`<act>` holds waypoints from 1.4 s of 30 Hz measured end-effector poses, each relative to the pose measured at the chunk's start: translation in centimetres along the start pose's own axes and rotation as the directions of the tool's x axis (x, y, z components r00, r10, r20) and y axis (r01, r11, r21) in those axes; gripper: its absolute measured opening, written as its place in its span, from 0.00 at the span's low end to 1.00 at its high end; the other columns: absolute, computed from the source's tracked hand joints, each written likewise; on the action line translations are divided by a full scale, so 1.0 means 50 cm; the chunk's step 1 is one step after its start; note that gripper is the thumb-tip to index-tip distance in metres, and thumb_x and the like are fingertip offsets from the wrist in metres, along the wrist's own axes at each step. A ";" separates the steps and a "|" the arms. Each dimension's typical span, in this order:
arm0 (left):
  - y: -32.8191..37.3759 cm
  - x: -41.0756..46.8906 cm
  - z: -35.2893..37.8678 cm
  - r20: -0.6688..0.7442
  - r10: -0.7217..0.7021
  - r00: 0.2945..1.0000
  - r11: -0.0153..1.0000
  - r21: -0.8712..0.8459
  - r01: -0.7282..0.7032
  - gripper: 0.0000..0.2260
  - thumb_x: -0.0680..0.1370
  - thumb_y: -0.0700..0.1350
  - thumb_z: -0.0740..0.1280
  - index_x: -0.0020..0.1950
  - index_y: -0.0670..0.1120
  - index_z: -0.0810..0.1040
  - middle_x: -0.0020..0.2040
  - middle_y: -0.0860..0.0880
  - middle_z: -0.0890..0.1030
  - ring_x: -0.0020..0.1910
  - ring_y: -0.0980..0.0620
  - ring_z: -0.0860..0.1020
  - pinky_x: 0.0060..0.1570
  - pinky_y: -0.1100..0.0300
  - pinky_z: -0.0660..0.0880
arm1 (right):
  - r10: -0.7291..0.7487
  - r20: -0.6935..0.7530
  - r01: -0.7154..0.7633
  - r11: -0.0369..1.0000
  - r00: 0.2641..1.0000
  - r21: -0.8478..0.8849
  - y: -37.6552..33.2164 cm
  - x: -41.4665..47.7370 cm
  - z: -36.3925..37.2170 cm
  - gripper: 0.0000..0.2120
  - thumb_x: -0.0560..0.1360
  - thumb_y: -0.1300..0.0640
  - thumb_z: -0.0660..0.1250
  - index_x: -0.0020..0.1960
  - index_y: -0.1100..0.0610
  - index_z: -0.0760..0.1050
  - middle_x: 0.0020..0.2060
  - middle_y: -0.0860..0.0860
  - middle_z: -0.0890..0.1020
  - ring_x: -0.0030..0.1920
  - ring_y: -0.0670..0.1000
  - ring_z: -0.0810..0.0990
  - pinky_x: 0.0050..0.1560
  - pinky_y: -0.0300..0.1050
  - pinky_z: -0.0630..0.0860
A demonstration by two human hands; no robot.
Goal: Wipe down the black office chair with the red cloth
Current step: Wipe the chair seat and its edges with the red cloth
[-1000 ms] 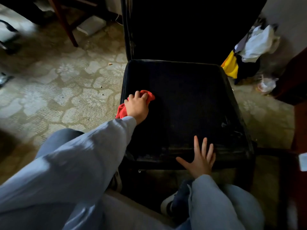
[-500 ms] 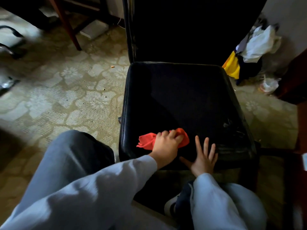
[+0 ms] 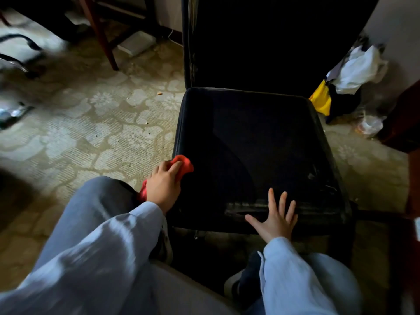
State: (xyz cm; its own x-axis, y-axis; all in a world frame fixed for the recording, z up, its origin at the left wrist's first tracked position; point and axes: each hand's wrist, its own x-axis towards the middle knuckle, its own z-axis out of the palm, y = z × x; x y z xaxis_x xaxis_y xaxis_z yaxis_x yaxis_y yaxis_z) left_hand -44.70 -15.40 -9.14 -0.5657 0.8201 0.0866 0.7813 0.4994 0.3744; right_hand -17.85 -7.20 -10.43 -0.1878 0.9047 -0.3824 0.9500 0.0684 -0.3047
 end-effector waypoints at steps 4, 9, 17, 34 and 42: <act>0.017 -0.013 0.026 0.012 -0.031 0.999 0.999 0.036 0.030 0.19 0.74 0.47 0.60 0.62 0.46 0.77 0.52 0.38 0.78 0.45 0.34 0.77 0.42 0.46 0.74 | 0.005 0.000 -0.005 1.000 1.000 -0.014 -0.010 -0.004 0.004 0.47 0.70 0.35 0.65 0.75 0.42 0.36 0.75 0.50 0.35 0.74 0.57 0.32 0.72 0.57 0.37; 0.056 -0.025 0.039 -0.052 0.065 0.997 0.988 0.141 -0.057 0.22 0.67 0.49 0.55 0.55 0.46 0.80 0.44 0.41 0.79 0.36 0.38 0.77 0.35 0.50 0.74 | 0.005 0.024 -0.005 1.000 1.000 -0.026 -0.023 -0.007 0.006 0.46 0.71 0.34 0.63 0.75 0.42 0.37 0.76 0.49 0.37 0.74 0.57 0.33 0.73 0.58 0.39; 0.193 -0.122 0.097 0.107 0.274 0.956 0.958 0.061 -0.281 0.25 0.55 0.47 0.77 0.51 0.50 0.81 0.41 0.45 0.79 0.32 0.44 0.77 0.30 0.56 0.73 | -0.002 0.064 0.005 0.999 0.998 -0.050 -0.042 -0.020 -0.005 0.43 0.72 0.36 0.63 0.75 0.41 0.38 0.76 0.46 0.40 0.75 0.56 0.38 0.73 0.56 0.45; -0.051 0.011 0.012 -0.208 -0.416 0.885 0.854 -0.422 0.303 0.16 0.75 0.40 0.66 0.63 0.47 0.77 0.51 0.38 0.76 0.49 0.38 0.76 0.50 0.51 0.73 | -0.300 0.189 0.343 0.900 0.935 -0.270 -0.102 -0.049 -0.044 0.33 0.78 0.45 0.58 0.76 0.41 0.42 0.76 0.41 0.46 0.73 0.57 0.59 0.67 0.49 0.63; -0.102 0.051 0.046 -0.093 -0.486 0.869 0.787 -0.480 0.388 0.17 0.77 0.44 0.65 0.65 0.49 0.75 0.57 0.41 0.75 0.56 0.42 0.74 0.55 0.55 0.69 | -0.178 0.169 0.227 0.913 0.969 -0.338 -0.061 -0.016 -0.034 0.44 0.72 0.34 0.61 0.74 0.41 0.34 0.75 0.46 0.34 0.74 0.61 0.35 0.73 0.60 0.39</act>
State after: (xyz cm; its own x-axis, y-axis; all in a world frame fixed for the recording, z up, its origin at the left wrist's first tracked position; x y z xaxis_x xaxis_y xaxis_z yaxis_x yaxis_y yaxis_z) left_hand -49.53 -15.22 -12.94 -0.8957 0.4441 -0.0206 0.2683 0.5768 0.7716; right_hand -20.19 -7.41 -7.72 -0.3937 0.7937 -0.4636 0.9094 0.4099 -0.0704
